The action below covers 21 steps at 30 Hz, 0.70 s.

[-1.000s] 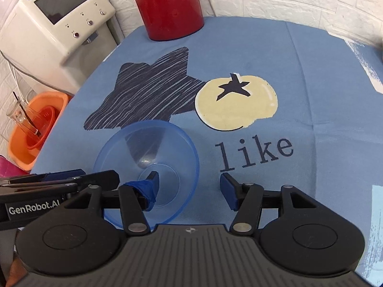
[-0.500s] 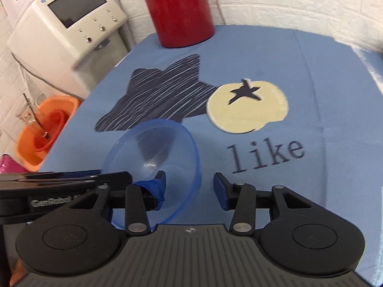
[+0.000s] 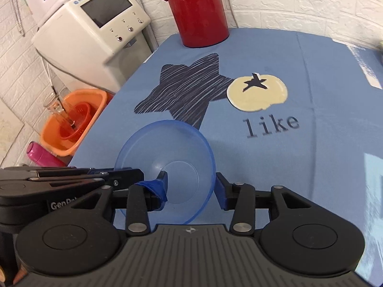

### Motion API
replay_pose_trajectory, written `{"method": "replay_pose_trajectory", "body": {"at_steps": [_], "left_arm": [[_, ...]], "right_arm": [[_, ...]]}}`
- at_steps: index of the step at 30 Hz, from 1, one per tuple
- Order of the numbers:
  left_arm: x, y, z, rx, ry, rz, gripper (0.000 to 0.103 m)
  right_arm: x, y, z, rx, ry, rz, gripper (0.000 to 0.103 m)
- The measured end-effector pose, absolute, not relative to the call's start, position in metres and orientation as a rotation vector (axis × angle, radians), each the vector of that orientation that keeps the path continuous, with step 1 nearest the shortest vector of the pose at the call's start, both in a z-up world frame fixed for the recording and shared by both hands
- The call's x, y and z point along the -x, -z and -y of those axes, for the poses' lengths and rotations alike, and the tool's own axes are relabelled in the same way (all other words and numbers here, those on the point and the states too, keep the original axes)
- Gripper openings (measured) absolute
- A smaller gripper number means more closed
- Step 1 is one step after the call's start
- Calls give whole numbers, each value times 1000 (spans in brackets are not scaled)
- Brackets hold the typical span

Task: Organize plates and bowls
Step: 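Reach the right tool to the translucent blue bowl and grip its rim, then carry the blue bowl with the right tool and lower it into the red bowl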

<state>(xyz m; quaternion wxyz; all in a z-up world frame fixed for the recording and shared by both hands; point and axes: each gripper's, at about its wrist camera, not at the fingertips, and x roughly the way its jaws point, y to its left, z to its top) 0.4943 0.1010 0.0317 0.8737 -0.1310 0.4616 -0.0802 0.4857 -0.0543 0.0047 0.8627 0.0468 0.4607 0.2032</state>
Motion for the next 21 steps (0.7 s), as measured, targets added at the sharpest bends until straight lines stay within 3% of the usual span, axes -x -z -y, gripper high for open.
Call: {"method": "replay_pose_trajectory", "body": {"at_steps": [10, 21], "left_arm": [[-366, -65, -31, 186, 303, -938, 0], [-258, -43, 40, 71, 418, -970, 0]], "right_arm": [[-348, -32, 119, -134, -328, -938, 29], [-246, -5, 169, -168, -230, -972, 29]]}}
